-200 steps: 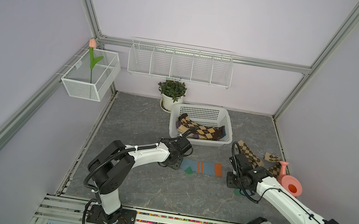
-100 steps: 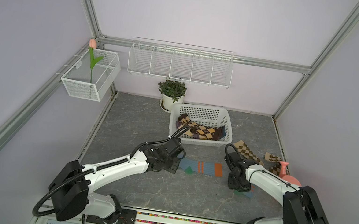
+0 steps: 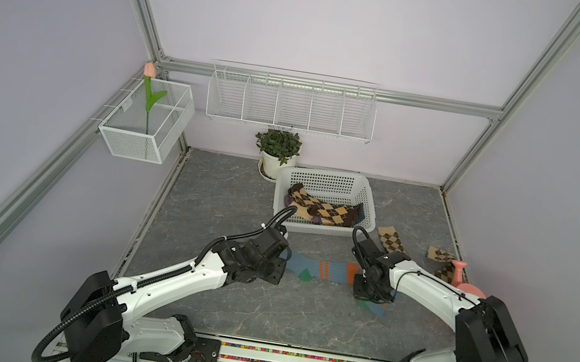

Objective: Place the socks together as a pair
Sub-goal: Pick up the sock at the center of the board, then place the sock at the center of the board.

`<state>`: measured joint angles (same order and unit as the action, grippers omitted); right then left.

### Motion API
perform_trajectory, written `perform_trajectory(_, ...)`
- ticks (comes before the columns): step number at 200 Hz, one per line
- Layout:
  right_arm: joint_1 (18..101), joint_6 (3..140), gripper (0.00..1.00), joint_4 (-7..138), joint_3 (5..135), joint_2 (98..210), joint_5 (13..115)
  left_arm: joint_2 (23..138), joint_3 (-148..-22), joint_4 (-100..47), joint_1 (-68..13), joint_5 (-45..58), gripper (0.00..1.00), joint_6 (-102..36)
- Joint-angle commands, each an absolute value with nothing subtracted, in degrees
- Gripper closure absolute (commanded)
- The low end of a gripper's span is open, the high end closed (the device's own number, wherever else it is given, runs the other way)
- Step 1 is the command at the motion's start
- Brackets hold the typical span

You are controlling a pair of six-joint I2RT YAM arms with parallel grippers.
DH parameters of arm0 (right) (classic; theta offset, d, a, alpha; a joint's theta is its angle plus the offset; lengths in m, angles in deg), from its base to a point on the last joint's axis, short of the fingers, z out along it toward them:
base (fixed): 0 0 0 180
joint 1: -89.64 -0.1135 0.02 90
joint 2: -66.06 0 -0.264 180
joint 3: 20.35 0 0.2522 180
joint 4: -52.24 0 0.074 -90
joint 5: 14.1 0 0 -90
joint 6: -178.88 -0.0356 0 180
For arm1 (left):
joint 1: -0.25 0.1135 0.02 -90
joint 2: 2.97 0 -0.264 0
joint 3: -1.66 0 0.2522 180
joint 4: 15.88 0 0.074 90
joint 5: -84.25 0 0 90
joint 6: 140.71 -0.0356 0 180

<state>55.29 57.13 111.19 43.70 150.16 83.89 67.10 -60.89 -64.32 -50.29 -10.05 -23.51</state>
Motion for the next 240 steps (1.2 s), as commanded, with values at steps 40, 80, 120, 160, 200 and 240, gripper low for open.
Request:
perform_trajectory(40, 49.9, 60.9, 0.93, 107.7, 59.4, 143.0, 65.2, 66.4, -64.9, -65.5, -50.4, -17.8, 0.56, -19.5)
perform_trajectory(80, 49.1, 62.2, 0.93, 102.5, 66.2, 146.7, 54.5, 66.1, -66.1, -65.7, -49.0, -20.2, 0.56, -19.6)
perform_trajectory(120, 48.2, 62.8, 0.93, 99.9, 64.7, 147.7, 48.2, 64.1, -66.3, -65.9, -47.6, -21.5, 0.56, -20.2)
perform_trajectory(160, 48.1, 67.3, 0.89, 106.2, 56.7, 148.9, 56.0, 62.6, -65.0, -65.0, -46.8, -22.4, 0.56, -20.5)
perform_trajectory(200, 47.1, 69.1, 0.83, 111.3, 53.0, 152.7, 63.0, 63.3, -64.7, -64.4, -46.0, -21.8, 0.56, -20.9)
perform_trajectory(240, 47.2, 68.6, 0.78, 118.2, 54.3, 154.4, 75.1, 64.0, -63.8, -64.2, -45.9, -21.5, 0.56, -20.9)
